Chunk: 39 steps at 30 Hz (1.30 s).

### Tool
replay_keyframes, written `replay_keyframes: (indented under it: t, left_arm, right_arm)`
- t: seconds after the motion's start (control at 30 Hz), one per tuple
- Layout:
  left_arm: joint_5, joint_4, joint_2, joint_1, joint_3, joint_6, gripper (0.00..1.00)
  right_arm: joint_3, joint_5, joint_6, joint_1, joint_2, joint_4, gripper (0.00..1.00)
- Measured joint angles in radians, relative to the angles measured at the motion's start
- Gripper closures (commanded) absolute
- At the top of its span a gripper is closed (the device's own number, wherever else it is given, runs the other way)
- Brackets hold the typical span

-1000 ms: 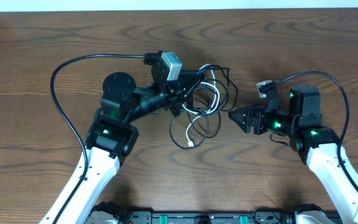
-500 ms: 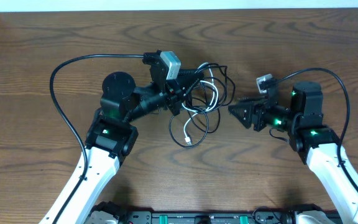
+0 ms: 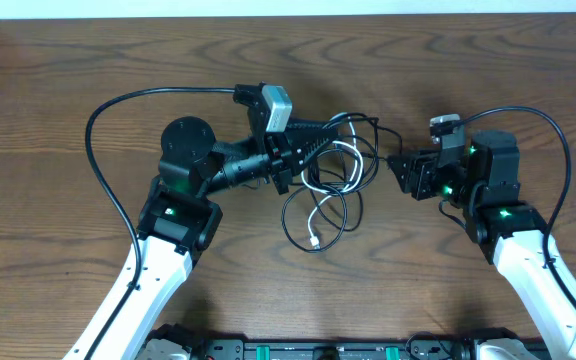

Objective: Untangle cables

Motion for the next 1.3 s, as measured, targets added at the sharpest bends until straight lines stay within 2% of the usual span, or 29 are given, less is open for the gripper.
replay_keyframes:
  t: [0.4,0.63,0.83,1.03,1.3]
  left_arm:
    - [0.018,-0.017,0.000,0.000,0.000,-0.015,0.92]
    - [0.018,-0.112,0.000,0.000,0.000,-0.015,0.92]
    - [0.018,-0.164,0.000,0.000,0.000,-0.017,0.92]
    - [0.017,-0.167,0.000,0.000,0.000,-0.018,0.92]
    - [-0.037,-0.173,0.000,0.000,0.000,-0.018,0.92]
  right_arm:
    - [0.000,0.162,0.085,-0.001,0.000,-0.036,0.30]
    - [0.000,0.169,0.144,-0.001,0.000,0.060,0.29]
    - [0.000,0.135,0.166,-0.002,0.000,0.097,0.21]
    - [0.000,0.092,0.171,-0.002,0.000,0.037,0.20]
    - [0.000,-0.169,0.205,-0.002,0.000,0.018,0.22]
